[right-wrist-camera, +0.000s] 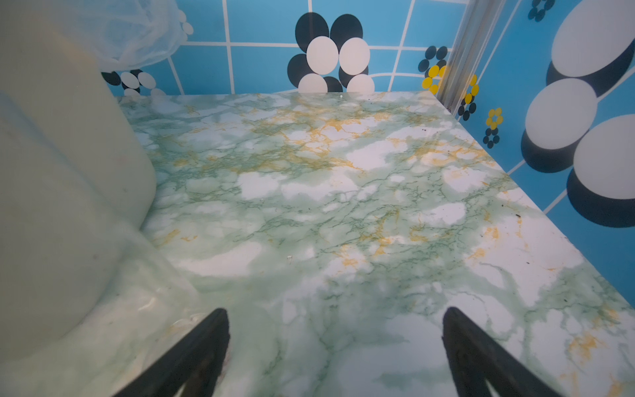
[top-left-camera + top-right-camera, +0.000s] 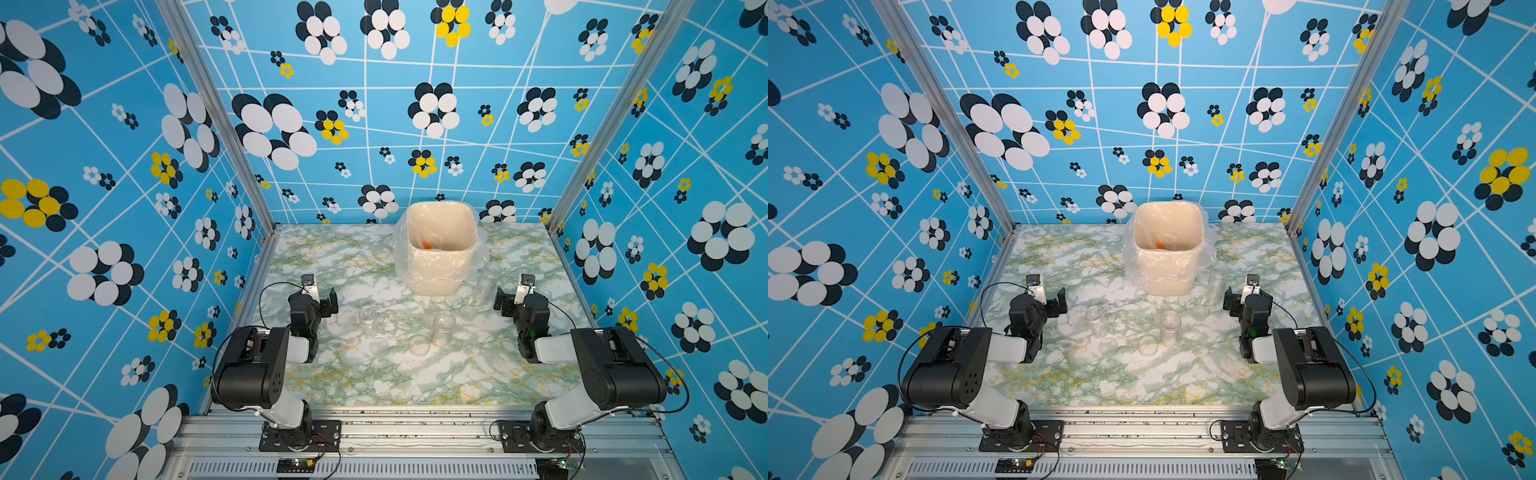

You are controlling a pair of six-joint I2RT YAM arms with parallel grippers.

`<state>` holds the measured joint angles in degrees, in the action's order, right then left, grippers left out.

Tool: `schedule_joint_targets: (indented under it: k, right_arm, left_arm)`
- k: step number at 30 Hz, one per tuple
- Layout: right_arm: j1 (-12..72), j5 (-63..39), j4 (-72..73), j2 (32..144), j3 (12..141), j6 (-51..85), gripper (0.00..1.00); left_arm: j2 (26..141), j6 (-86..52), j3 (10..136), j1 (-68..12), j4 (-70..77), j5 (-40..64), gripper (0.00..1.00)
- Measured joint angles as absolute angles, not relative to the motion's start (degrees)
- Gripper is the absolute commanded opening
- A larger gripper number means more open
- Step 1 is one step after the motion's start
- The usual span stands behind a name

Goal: Empty the moldy dried flower tea in the jars
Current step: Reset both arms

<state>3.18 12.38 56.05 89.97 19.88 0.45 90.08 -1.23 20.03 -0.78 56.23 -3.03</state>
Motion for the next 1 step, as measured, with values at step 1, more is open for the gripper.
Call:
schedule_joint_targets:
  k: [1]
  right_arm:
    - [3.18,12.38,56.03,89.97,19.88,0.45,0.99]
  left_arm:
    - [90.08,-1.23,20.16,-0.86,56.03,-3.01,0.99]
